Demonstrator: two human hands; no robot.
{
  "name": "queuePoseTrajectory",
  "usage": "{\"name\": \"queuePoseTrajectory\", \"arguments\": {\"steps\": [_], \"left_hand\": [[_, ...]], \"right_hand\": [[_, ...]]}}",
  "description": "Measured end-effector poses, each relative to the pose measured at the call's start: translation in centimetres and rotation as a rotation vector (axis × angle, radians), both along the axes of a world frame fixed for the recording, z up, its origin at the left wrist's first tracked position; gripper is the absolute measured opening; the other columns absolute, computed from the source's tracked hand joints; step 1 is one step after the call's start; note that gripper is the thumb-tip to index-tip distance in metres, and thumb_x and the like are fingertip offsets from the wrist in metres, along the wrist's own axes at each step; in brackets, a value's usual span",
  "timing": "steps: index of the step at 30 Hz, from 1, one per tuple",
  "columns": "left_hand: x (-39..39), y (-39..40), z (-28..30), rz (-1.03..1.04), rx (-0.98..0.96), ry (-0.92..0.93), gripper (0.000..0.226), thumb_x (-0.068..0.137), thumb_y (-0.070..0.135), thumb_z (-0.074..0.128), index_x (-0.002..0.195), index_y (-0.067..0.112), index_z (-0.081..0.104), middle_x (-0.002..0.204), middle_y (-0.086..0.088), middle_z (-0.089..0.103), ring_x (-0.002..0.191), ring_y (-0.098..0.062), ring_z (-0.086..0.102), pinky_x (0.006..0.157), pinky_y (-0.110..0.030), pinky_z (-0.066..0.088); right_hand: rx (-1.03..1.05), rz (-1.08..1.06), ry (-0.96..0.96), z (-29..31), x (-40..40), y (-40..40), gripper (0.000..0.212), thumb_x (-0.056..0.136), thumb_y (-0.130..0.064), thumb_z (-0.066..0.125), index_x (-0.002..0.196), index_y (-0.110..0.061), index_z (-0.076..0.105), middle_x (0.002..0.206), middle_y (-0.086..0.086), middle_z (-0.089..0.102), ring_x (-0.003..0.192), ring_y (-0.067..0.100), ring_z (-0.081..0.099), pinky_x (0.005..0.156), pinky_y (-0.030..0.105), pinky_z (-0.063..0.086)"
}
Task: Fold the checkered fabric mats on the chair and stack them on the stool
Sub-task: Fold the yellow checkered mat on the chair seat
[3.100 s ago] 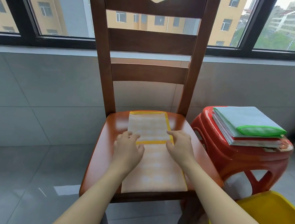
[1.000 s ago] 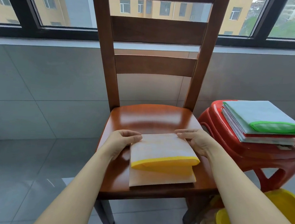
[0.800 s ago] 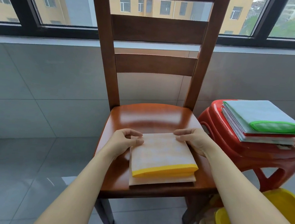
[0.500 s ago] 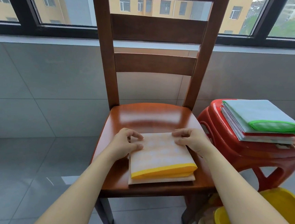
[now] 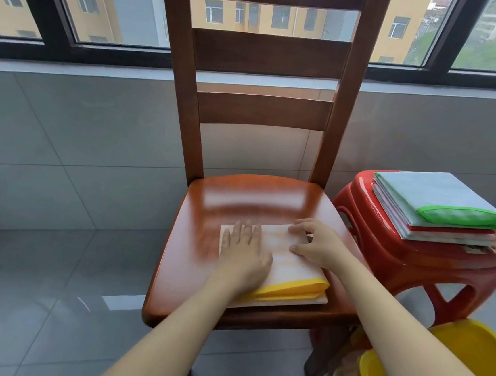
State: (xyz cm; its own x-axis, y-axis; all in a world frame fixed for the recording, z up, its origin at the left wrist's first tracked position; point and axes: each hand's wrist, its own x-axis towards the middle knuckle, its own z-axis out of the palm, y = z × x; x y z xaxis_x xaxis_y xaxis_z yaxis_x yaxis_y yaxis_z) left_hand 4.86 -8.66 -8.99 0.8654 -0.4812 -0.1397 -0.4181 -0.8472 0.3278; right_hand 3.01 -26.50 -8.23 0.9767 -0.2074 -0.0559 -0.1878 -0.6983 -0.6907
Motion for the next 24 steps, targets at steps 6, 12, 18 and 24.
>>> {"name": "queuePoseTrajectory", "arguments": {"steps": [6, 12, 18, 24], "left_hand": [[-0.6, -0.2, -1.5, -0.009, 0.107, -0.08, 0.063, 0.096, 0.052, 0.017, 0.151, 0.028, -0.003, 0.158, -0.007, -0.015, 0.144, -0.025, -0.022, 0.116, -0.047, -0.016], [-0.6, -0.2, -1.6, -0.015, 0.116, -0.099, 0.062, 0.096, 0.052, 0.016, 0.151, 0.029, -0.003, 0.159, -0.007, -0.014, 0.144, -0.025, -0.021, 0.116, -0.048, -0.014], [-0.5, -0.2, -1.6, -0.029, 0.105, -0.112, 0.061, 0.096, 0.05, 0.017, 0.151, 0.03, -0.001, 0.159, -0.005, -0.011, 0.145, -0.023, -0.018, 0.117, -0.046, -0.012], [-0.7, 2.1, -1.2, 0.012, 0.07, -0.117, 0.054, 0.099, 0.04, 0.017, 0.151, 0.031, 0.005, 0.16, 0.0, -0.006, 0.147, -0.017, -0.01, 0.119, -0.043, -0.005]], "right_hand": [[-0.091, 0.002, -0.07, 0.6, -1.6, 0.9, 0.042, 0.08, -0.007, 0.068, 0.12, -0.015, 0.061, 0.132, 0.003, 0.049, 0.123, 0.017, 0.047, 0.097, 0.016, 0.03], [-0.119, -0.016, 0.005, 0.5, -5.9, 2.0, 0.042, 0.09, -0.015, 0.058, 0.129, -0.025, 0.05, 0.11, 0.002, 0.037, 0.088, 0.016, 0.052, 0.08, 0.012, 0.03], [-0.481, 0.004, 0.032, -0.4, -7.5, 3.3, 0.046, 0.097, -0.021, 0.038, 0.142, -0.032, 0.031, 0.128, 0.006, 0.031, 0.108, 0.023, 0.043, 0.092, 0.026, 0.033], [-0.575, -0.034, 0.154, -0.6, -7.9, 2.9, 0.046, 0.099, -0.034, 0.027, 0.144, -0.035, 0.018, 0.139, 0.007, 0.03, 0.124, 0.029, 0.03, 0.099, 0.039, 0.026]]}}
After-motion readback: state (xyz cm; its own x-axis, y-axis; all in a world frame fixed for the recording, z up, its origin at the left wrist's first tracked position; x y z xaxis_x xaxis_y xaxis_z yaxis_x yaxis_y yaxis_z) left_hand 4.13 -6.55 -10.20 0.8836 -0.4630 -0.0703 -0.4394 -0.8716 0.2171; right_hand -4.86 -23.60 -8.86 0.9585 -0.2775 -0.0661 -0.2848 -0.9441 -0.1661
